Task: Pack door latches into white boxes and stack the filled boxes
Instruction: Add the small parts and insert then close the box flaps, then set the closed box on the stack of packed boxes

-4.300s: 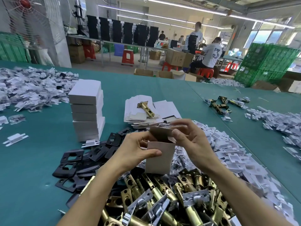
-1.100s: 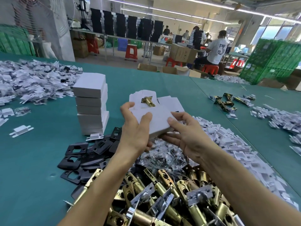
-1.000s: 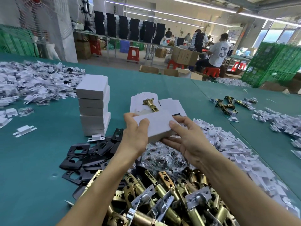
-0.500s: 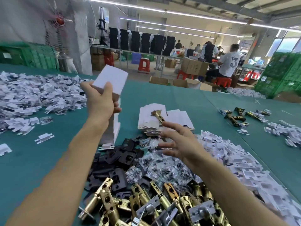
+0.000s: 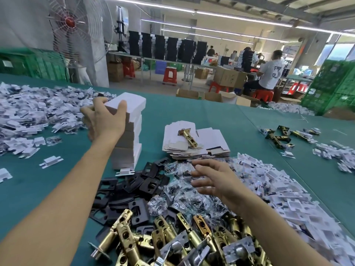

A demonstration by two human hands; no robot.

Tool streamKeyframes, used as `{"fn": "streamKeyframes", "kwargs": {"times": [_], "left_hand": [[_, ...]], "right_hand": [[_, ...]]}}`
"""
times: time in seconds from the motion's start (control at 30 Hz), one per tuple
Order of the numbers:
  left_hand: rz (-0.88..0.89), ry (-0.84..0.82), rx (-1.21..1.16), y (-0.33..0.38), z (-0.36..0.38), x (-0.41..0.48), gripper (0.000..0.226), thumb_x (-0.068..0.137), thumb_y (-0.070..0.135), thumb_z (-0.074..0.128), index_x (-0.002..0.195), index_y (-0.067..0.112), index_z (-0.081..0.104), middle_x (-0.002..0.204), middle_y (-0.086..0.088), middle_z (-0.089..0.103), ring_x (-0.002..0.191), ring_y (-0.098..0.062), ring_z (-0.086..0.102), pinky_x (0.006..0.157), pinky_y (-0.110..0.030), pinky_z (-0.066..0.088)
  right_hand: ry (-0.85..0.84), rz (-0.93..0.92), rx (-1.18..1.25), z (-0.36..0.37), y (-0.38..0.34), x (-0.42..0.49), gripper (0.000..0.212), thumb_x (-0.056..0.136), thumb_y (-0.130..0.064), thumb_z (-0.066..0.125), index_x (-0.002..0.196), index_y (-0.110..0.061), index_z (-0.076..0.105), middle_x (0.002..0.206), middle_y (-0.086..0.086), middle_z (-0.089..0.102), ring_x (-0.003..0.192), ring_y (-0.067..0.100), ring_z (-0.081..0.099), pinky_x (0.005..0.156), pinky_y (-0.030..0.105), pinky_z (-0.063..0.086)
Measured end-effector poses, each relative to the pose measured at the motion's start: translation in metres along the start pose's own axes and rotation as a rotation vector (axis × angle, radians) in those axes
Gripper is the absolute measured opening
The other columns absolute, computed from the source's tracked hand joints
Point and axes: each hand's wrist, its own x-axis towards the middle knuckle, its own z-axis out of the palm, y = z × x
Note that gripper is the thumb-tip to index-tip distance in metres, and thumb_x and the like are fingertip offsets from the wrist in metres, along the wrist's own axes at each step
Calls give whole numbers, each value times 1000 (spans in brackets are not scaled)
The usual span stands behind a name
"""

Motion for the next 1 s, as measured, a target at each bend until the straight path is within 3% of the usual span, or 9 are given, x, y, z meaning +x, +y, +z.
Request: {"fn": "streamKeyframes", "kwargs": {"times": [0.1,0.2,0.47,0.67,0.73,0.8,0.83,0.9,1.0], "left_hand": [[101,-67,60,-3,0,-5,77,79,72,59,140,28,40,142,-11,40,132,-34,38,100,-49,37],[223,-37,133,-10,5,-10,80,78,56,75,144,28,39,136,-15,43,127,-37,41,94,-48,42],[251,150,209,-11,17,-7,82,68,64,79,129,21,46,129,-18,46,123,-37,42,93,-52,40],[270,112,199,-22,24,-8,79,72,64,75,129,28,34,130,-18,43,121,-38,41,95,-51,36],[290,71,202,-26,25,-11,86,70,62,76,135,33,28,133,-18,41,124,-37,39,97,-51,35],[345,98,209,-27,22,-16,97,66,60,81,140,34,25,142,-18,35,128,-36,36,99,-52,35],[402,151,208,-27,20,-19,99,65,58,83,141,33,26,145,-18,32,130,-36,35,100,-52,35],[557,322,138,-29,17,-29,87,67,53,82,136,28,35,144,-18,37,129,-32,35,99,-46,34],[792,535,-60,-28,15,-51,45,78,42,71,112,22,50,123,-6,47,114,-26,45,89,-37,30]], "right_hand": [[-8,12,-1,-1,2,4,16,97,-16,59,111,-14,67,103,13,70,73,19,69,66,28,58],[-14,27,-13,-2,4,9,14,97,-16,60,109,-14,68,101,13,70,71,18,69,62,27,57],[-5,49,-83,-6,2,35,13,98,-16,60,108,-12,67,97,11,69,68,16,69,59,26,55],[163,-112,-523,-5,0,96,28,96,-16,59,124,-14,60,108,2,62,78,16,62,58,21,49],[197,-171,-836,-6,2,124,43,96,-21,56,139,-26,51,132,5,53,104,27,62,74,31,53],[243,-148,-1118,-6,6,150,48,98,-28,50,145,-38,43,150,11,40,130,36,44,104,46,41],[263,-140,-1185,-4,7,159,47,99,-31,46,145,-41,42,151,11,39,133,37,40,107,50,34],[284,-150,-1238,-1,10,172,40,100,-33,43,139,-41,47,140,9,51,124,35,45,103,50,34],[370,-204,-1227,3,12,178,32,98,-24,48,123,-36,64,122,6,66,109,32,56,93,42,42]]}}
